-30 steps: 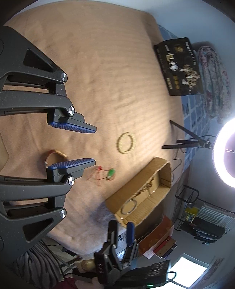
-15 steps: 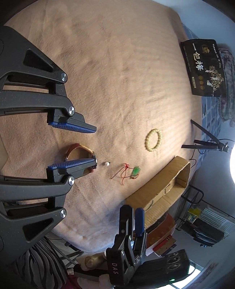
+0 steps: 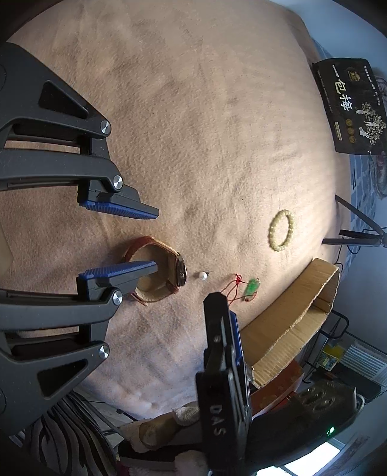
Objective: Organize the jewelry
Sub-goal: 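Move the left tool to the brown watch while the right tool approaches the pearl earring, then close the left tool on the watch strap while the right tool grips the pearl earring, then carry the watch in the left tool and earring in the right tool over the box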
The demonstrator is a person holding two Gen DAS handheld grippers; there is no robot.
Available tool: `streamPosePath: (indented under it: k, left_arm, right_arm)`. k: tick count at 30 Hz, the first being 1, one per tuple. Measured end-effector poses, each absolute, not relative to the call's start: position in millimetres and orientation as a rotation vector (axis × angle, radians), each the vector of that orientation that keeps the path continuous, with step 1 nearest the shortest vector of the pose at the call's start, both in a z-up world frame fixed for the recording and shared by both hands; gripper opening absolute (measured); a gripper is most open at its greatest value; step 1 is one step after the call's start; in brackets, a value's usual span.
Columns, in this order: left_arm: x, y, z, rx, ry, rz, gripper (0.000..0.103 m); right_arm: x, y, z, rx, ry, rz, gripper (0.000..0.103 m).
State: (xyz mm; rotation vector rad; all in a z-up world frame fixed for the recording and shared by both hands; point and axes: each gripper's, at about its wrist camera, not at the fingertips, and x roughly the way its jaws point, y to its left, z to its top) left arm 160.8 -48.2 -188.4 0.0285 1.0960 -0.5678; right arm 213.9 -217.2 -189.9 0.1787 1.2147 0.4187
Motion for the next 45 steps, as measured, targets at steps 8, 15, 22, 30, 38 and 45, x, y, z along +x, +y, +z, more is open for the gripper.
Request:
streamPosePath:
  k: [8,15,22,30,38,45]
  left_arm:
    - [164,-48,-197,0.027,1.111,-0.561,0.028]
    - [166,-55,-202,0.046,1.119,-0.557,0.028]
    - [170,-62,-206,0.083,1.123,-0.553,0.028]
    - [174,-67,-215,0.092,1.139,-0.544,0.028]
    - [178,-75,-218,0.127,1.130,-0.534,0.016]
    - [175,-75,-214,0.125,1.114,-0.549,0.007]
  right_arm:
    - [221,-204,-202,0.157,1.251,0.396,0.039]
    - [224,-188,-211,0.094,1.274,0.369,0.033]
    - [231,-173,-217,0.077,1.287,0.352,0.030]
    - [235,-158,-229,0.020,1.305,0.332,0.019]
    - [239,-160,-230,0.057,1.301,0.334,0.007]
    - [239,-175,-230,0.085,1.285,0.344,0.007]
